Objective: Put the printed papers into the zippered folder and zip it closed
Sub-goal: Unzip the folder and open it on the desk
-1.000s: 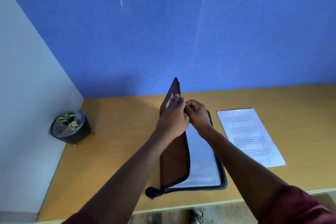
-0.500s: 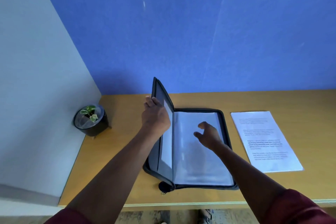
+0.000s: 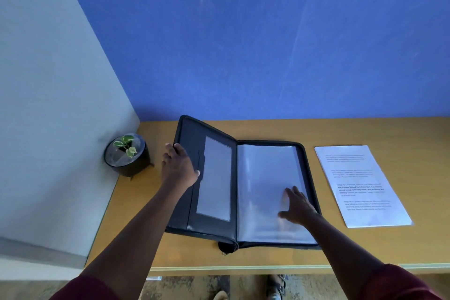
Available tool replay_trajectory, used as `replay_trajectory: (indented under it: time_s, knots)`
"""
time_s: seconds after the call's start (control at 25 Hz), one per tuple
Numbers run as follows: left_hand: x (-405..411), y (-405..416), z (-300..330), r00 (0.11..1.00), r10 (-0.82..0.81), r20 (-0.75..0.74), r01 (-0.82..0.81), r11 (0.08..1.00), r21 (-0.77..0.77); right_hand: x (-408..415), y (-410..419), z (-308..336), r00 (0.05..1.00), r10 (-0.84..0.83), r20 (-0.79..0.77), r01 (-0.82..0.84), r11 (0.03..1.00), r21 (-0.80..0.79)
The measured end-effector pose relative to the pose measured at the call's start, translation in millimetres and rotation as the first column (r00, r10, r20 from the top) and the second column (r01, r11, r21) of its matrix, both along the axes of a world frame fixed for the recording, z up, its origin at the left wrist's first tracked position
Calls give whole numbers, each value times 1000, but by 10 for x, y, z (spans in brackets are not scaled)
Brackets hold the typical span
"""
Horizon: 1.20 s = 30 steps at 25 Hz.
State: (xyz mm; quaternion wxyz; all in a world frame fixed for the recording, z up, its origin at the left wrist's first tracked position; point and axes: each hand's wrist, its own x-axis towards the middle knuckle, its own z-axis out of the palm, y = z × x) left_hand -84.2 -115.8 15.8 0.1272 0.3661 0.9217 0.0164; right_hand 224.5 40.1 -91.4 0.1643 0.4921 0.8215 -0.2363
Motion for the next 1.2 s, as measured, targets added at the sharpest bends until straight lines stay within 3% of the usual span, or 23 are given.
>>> replay_trajectory:
  time_s: [0.16, 0.68, 1.2]
  knots:
    - [-157, -165, -328, 995, 72, 61, -66, 993, -94, 77, -40, -51, 1000, 9, 8, -9, 1000, 23]
    - [-378, -402, -1039, 953, 153, 262, -117, 982, -147, 98, 63, -83, 999, 39, -25, -38, 999, 28]
    - [-325, -216, -1122, 956, 222, 194, -171, 953, -249, 183, 57, -115, 998, 60, -19, -58, 994, 98]
